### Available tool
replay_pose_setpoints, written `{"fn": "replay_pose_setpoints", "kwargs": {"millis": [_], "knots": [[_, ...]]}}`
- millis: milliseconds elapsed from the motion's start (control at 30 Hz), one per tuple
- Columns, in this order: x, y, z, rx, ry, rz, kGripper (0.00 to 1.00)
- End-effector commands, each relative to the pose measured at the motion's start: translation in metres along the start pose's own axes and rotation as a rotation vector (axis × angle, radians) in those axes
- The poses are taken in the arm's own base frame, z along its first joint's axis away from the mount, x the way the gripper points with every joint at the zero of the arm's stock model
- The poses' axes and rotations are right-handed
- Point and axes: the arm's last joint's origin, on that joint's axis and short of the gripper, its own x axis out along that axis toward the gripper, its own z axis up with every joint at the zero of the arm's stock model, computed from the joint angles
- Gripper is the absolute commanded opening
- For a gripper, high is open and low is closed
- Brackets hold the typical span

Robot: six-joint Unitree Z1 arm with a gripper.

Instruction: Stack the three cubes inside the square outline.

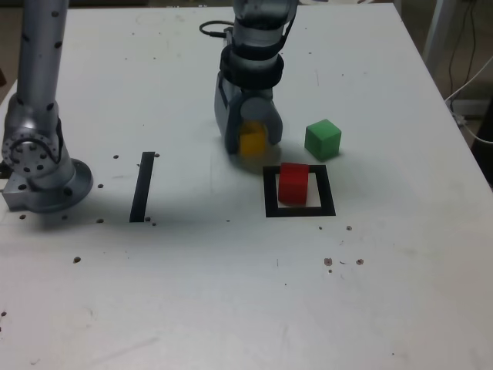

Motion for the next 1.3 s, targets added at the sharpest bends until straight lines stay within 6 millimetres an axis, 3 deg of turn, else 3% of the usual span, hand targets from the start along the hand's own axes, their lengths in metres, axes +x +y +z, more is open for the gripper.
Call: {"fn": "replay_pose_setpoints", "kwargs": {"millis": [0, 333, 533, 667, 1000, 1267], "knots": [[-0.004, -0.002, -0.001, 0.003, -0.005, 0.001, 0.12], [-0.039, -0.014, -0.011, 0.063, -0.021, 0.016, 0.06], [-0.08, -0.04, -0.025, 0.168, -0.072, 0.031, 0.06], [-0.095, -0.059, -0.024, 0.247, -0.085, 0.024, 0.06], [-0.097, -0.106, 0.0, 0.405, -0.103, -0.015, 0.06], [-0.09, -0.114, 0.005, 0.428, -0.083, -0.013, 0.06]]}}
